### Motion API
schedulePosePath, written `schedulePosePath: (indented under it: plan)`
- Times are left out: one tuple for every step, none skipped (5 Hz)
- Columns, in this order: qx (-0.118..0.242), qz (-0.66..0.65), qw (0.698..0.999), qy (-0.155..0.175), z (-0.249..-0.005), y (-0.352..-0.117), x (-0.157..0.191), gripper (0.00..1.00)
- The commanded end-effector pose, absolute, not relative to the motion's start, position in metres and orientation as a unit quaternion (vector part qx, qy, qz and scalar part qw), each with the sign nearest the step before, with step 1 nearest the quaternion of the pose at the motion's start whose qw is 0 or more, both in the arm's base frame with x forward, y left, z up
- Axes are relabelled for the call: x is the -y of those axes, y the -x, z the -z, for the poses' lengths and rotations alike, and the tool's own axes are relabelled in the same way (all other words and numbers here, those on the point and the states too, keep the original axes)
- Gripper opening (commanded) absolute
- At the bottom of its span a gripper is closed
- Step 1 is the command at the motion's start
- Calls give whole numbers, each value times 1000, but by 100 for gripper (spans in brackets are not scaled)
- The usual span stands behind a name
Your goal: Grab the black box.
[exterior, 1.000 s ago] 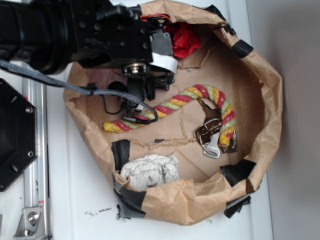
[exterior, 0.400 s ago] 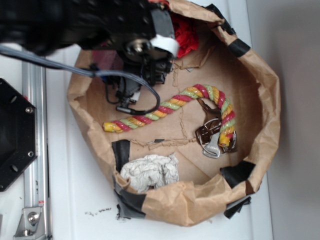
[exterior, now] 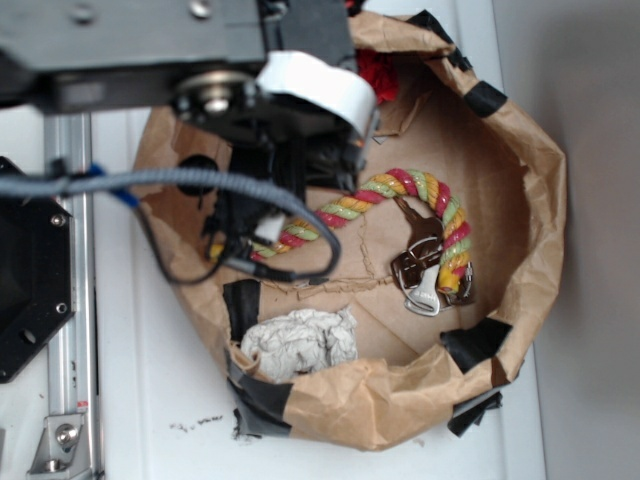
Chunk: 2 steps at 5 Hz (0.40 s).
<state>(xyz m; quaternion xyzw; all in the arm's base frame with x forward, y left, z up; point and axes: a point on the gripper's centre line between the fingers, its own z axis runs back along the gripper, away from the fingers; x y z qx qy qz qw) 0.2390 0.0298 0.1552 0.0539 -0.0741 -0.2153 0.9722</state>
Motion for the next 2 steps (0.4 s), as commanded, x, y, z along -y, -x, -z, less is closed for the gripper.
schedulePosePath:
  plan:
    - [76, 209, 974, -34, -188, -260, -3, 0]
    - [69, 222, 972, -39, -183, -261, -1, 0]
